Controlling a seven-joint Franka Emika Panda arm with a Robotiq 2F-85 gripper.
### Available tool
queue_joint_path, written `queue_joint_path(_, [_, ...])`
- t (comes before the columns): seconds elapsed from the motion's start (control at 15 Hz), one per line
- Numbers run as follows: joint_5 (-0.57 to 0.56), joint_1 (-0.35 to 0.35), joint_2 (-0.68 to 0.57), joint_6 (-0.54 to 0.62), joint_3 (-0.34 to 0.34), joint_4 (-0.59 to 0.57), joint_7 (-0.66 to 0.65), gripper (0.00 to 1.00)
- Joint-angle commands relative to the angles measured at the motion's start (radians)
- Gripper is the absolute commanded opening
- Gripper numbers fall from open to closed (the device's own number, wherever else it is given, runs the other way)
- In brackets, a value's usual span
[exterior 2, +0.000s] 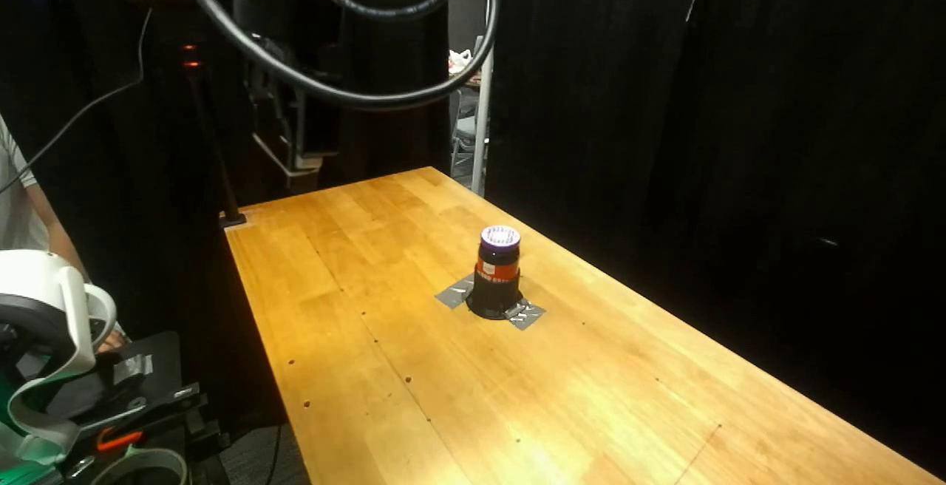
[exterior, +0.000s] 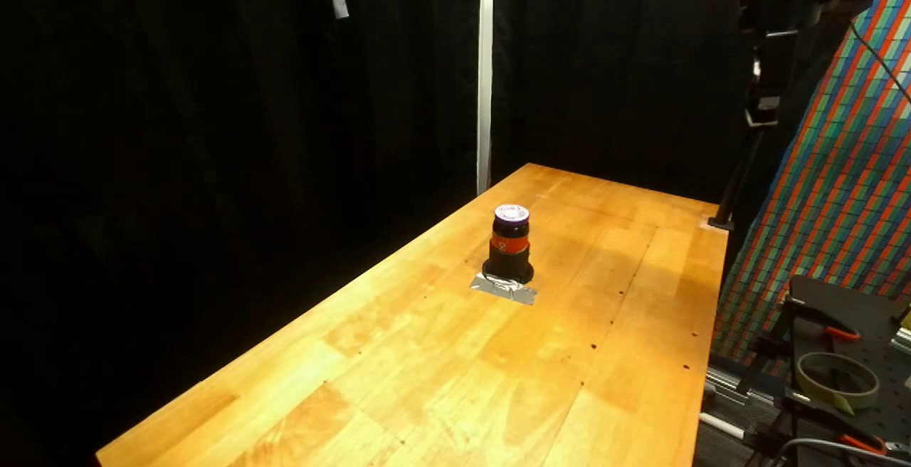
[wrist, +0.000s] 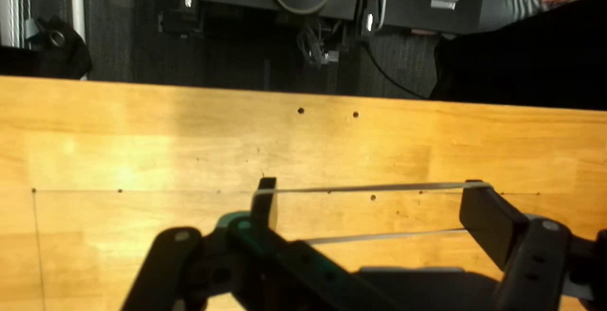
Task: Put the elastic band on the bottom of the brown coffee cup
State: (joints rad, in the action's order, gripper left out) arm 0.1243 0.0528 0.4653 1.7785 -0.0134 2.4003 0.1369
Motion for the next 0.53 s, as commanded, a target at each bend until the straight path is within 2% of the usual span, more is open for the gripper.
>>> queue_joint_path(0.0, [0.013,0.032,-0.178,0.196,0.085,-0.089,-0.113,1.0])
queue_joint_path(0.27, [-0.03,0.042,-0.354,0.493,0.141,-0.146,-0.214,1.0])
queue_joint_path(0.47, [-0.126,0.039,-0.479,0.648,0.149,-0.205,-0.286,1.0])
